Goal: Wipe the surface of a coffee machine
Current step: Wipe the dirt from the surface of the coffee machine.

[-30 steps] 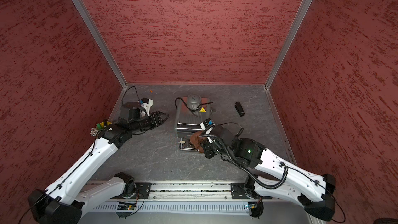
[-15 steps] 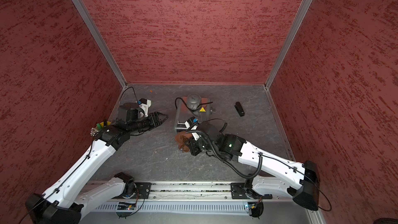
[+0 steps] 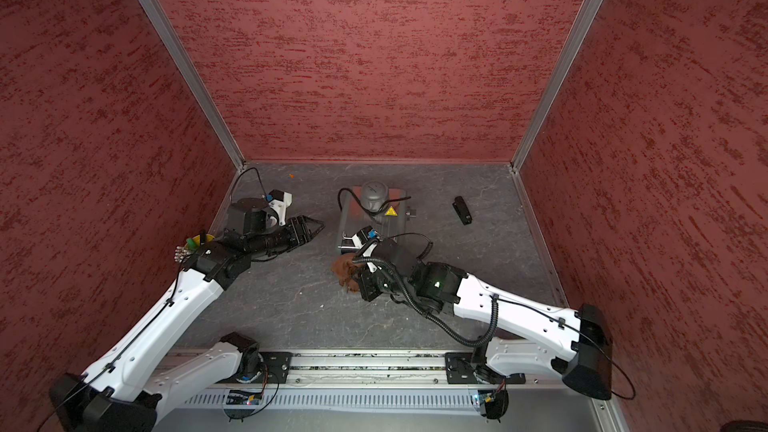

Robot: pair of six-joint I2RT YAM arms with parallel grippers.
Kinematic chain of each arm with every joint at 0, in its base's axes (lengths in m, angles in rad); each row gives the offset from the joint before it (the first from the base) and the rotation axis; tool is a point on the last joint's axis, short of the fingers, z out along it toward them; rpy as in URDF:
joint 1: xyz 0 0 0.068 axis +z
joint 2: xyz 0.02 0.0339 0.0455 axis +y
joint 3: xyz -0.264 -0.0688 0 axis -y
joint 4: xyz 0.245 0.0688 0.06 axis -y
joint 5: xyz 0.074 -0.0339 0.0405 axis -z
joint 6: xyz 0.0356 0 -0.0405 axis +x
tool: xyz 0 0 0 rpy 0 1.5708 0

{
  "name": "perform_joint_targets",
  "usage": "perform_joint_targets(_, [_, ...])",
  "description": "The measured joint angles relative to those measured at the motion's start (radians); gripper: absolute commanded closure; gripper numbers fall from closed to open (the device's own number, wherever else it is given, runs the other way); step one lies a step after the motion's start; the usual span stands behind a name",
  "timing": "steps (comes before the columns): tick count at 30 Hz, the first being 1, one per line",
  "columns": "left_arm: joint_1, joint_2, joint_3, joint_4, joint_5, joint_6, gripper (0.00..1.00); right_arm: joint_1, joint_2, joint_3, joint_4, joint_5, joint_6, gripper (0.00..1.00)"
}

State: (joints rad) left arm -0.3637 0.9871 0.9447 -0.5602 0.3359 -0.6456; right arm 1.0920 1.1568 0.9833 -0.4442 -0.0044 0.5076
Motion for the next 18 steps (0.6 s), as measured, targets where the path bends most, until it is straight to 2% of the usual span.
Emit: perform_joint_targets(18, [0.001, 0.0, -0.006, 0.01, 0.0, 0.0, 0.38, -0.013, -0.285, -0.068, -0.398, 0.261, 0.051, 1.0])
